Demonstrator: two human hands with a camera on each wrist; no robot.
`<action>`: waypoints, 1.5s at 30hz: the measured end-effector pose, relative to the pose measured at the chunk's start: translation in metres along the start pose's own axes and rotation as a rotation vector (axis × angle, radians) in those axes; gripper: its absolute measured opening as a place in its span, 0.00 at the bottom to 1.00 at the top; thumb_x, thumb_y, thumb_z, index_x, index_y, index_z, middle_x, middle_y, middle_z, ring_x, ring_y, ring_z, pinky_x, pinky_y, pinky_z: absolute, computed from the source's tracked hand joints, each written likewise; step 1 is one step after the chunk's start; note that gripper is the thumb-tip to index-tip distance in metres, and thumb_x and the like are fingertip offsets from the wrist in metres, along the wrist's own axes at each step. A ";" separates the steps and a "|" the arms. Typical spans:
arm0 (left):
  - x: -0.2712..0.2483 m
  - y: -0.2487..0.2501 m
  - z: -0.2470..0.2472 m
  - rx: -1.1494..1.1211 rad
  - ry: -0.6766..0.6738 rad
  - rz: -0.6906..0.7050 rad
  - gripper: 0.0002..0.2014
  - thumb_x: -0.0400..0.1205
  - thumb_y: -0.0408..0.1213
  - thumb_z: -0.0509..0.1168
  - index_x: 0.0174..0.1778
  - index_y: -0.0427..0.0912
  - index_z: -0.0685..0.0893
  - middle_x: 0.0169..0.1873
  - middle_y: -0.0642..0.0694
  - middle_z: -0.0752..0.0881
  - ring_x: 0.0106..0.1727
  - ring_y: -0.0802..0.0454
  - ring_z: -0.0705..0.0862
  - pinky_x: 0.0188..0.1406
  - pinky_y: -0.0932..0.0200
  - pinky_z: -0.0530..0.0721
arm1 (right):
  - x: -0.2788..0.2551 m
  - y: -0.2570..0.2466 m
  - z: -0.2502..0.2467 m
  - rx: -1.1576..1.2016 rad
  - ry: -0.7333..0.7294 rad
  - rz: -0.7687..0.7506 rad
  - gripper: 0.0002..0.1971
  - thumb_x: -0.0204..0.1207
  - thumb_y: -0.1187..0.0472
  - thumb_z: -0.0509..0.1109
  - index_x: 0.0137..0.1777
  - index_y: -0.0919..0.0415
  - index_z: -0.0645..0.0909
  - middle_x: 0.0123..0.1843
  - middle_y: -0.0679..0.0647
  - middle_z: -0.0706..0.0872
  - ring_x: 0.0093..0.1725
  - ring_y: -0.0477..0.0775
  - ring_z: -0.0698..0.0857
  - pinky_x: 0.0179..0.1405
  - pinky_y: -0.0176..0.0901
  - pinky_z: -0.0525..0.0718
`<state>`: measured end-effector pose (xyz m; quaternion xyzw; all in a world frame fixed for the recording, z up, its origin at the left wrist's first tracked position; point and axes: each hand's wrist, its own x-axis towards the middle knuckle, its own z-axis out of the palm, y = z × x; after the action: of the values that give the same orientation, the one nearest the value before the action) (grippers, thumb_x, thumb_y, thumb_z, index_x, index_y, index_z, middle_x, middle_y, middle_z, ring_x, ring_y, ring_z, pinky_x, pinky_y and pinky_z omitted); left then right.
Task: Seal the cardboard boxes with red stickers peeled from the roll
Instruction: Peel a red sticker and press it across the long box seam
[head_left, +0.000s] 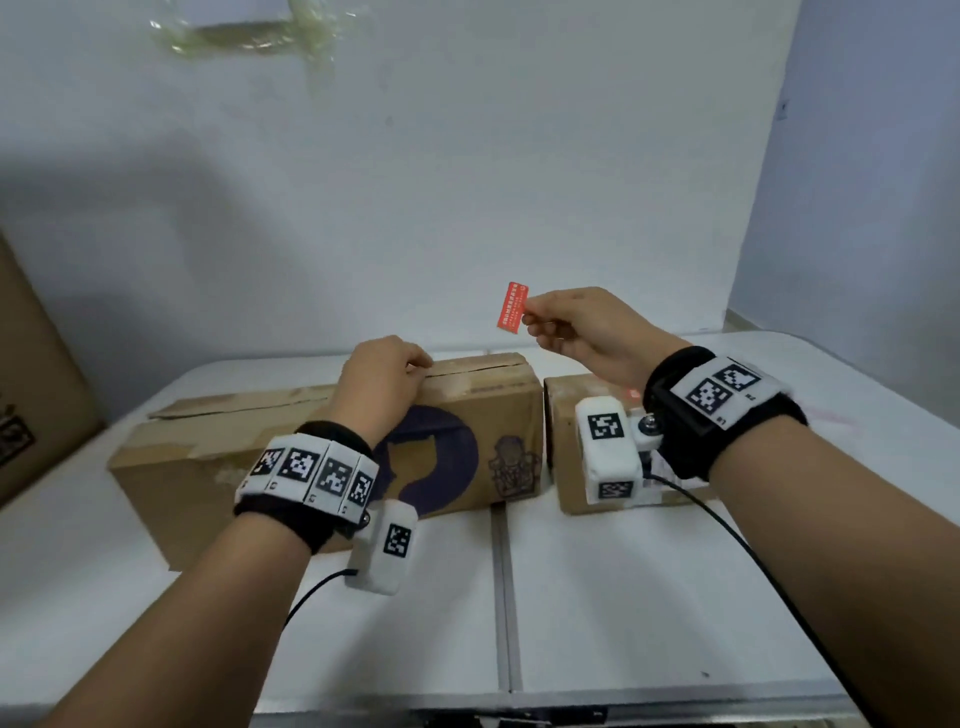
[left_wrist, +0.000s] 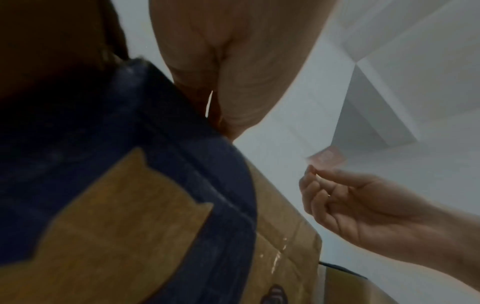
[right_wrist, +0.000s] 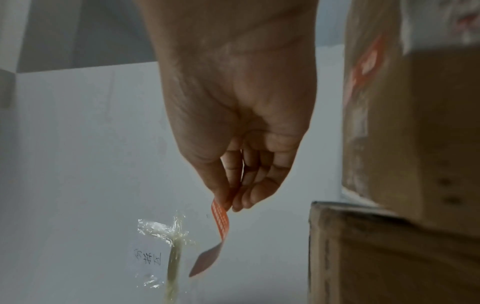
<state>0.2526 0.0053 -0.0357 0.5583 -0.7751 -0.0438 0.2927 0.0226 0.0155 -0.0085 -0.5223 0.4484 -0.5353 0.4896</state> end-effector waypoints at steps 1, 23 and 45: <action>-0.002 -0.003 0.001 0.004 0.000 0.006 0.11 0.82 0.34 0.63 0.55 0.41 0.89 0.55 0.43 0.88 0.58 0.45 0.84 0.58 0.58 0.76 | 0.005 0.000 0.007 0.016 -0.009 0.014 0.06 0.79 0.65 0.69 0.43 0.66 0.85 0.36 0.53 0.85 0.34 0.46 0.81 0.39 0.34 0.84; -0.008 -0.014 0.012 -0.224 0.031 0.055 0.12 0.79 0.28 0.63 0.54 0.44 0.85 0.46 0.49 0.88 0.48 0.52 0.86 0.53 0.62 0.82 | 0.029 0.038 0.065 -0.480 -0.055 -0.024 0.08 0.78 0.66 0.67 0.37 0.64 0.82 0.28 0.53 0.79 0.29 0.46 0.76 0.35 0.35 0.77; -0.013 -0.012 0.012 -0.296 0.019 0.002 0.06 0.74 0.48 0.74 0.44 0.54 0.91 0.40 0.56 0.91 0.46 0.60 0.86 0.45 0.68 0.79 | 0.032 0.042 0.066 -0.604 -0.001 -0.046 0.08 0.72 0.64 0.68 0.36 0.68 0.86 0.32 0.57 0.83 0.36 0.52 0.78 0.42 0.46 0.78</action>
<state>0.2592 0.0088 -0.0559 0.5085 -0.7581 -0.1519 0.3790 0.0912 -0.0192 -0.0429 -0.6545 0.5751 -0.3884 0.3001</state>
